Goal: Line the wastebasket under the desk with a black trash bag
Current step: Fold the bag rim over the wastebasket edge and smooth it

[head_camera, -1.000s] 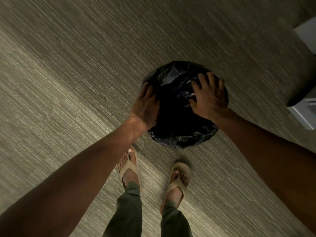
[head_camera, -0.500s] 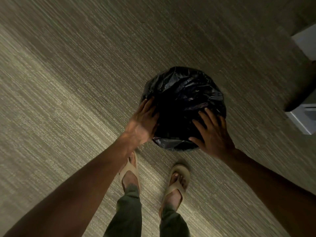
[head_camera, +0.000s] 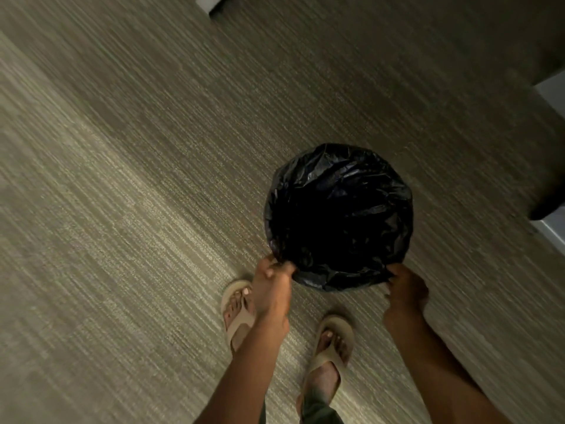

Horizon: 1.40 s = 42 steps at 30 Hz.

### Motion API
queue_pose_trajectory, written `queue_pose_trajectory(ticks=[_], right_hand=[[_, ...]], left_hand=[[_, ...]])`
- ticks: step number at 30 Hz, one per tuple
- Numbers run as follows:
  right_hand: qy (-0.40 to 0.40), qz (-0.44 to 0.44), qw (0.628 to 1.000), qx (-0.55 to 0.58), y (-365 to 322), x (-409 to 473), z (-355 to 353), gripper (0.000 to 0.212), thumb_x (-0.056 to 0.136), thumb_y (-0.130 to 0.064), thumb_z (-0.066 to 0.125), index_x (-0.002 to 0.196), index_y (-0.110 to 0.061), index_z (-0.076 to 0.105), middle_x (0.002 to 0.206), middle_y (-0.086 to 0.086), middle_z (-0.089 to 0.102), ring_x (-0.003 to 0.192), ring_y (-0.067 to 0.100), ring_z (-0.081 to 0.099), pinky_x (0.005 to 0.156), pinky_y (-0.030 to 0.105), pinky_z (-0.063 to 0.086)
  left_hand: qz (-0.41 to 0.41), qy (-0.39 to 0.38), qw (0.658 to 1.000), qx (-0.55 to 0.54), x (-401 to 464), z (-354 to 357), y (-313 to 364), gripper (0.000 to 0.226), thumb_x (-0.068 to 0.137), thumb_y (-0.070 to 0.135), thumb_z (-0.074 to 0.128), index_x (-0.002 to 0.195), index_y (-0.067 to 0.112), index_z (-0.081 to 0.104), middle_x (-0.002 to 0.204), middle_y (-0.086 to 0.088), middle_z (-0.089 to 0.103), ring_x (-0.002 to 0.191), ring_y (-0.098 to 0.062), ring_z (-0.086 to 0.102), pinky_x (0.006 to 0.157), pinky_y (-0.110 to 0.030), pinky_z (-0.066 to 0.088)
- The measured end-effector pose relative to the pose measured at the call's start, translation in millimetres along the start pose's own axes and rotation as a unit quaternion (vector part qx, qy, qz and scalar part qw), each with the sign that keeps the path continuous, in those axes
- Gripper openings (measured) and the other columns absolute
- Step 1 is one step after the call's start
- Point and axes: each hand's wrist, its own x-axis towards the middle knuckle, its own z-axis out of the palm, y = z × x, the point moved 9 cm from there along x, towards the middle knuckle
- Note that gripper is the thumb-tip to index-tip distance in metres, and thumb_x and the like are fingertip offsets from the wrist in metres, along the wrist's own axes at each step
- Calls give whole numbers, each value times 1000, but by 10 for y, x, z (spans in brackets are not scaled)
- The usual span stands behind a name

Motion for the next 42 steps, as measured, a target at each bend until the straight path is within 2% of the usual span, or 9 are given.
queue_pose_trajectory(ticks=[2, 4, 8, 13, 21, 28, 34, 38, 42], right_hand=[[-24, -25, 999, 35, 41, -61, 99, 8, 89, -16, 65, 90, -13, 73, 104, 13, 69, 87, 30, 66, 82, 47, 55], [-28, -44, 996, 75, 45, -74, 128, 23, 92, -4, 63, 114, -8, 71, 115, 17, 69, 99, 35, 68, 82, 41, 53], [-54, -74, 992, 86, -79, -174, 186, 29, 96, 1, 60, 124, -2, 66, 120, 21, 68, 109, 37, 67, 80, 37, 54], [-132, -137, 980, 61, -567, -481, 479, 22, 97, -1, 65, 96, -22, 70, 108, 11, 73, 98, 26, 71, 76, 34, 55], [-198, -202, 958, 36, -1545, -701, 1550, 16, 94, -2, 68, 95, -17, 71, 98, 6, 77, 90, 19, 75, 72, 32, 63], [-205, -204, 957, 31, -2167, -618, 2576, 28, 94, -1, 65, 122, 0, 67, 113, 16, 74, 92, 27, 74, 58, 24, 61], [-191, -183, 964, 15, -2181, -542, 3040, 34, 94, -2, 67, 128, 0, 64, 123, 20, 71, 98, 32, 73, 73, 35, 63], [-202, -181, 962, 26, -2257, -598, 3110, 34, 95, -3, 66, 129, -2, 64, 116, 14, 69, 90, 26, 71, 62, 28, 62], [-228, -187, 955, -27, -2369, -583, 3034, 27, 100, -20, 62, 124, -7, 67, 123, 10, 71, 96, 21, 70, 83, 37, 61]], left_hand=[[6, -40, 999, -9, -15, 93, 4, 29, 90, 8, 71, 113, 24, 64, 101, 3, 76, 92, -7, 70, 70, -14, 54], [15, -40, 999, -11, 62, 85, 55, 30, 88, 3, 73, 112, 21, 66, 103, 1, 78, 93, -7, 72, 67, -9, 51], [27, -42, 999, 20, 279, 23, 222, 30, 85, -1, 74, 105, 20, 68, 102, -2, 80, 95, -16, 74, 79, -24, 56], [50, -31, 998, -3, 504, -138, 570, 25, 82, 6, 76, 102, 20, 72, 100, -3, 81, 98, -23, 77, 95, -48, 61], [105, 3, 994, -25, 1041, -472, 1549, 28, 85, 4, 76, 108, 19, 72, 102, 3, 80, 101, -21, 76, 96, -46, 62], [148, 3, 989, -3, 1779, -560, 2441, 33, 81, 1, 75, 112, 10, 67, 99, -2, 75, 95, -27, 75, 91, -50, 63], [131, 5, 991, -6, 2043, -613, 2664, 20, 82, -2, 68, 79, 17, 63, 89, -8, 70, 100, -34, 73, 95, -50, 61], [112, -8, 992, -51, 2060, -592, 2714, 21, 88, -11, 61, 94, 9, 61, 96, -15, 69, 85, -28, 70, 82, -40, 64], [102, -15, 993, -51, 2033, -587, 2770, 21, 92, -10, 60, 104, 6, 63, 105, -18, 68, 84, -26, 69, 73, -35, 61]])
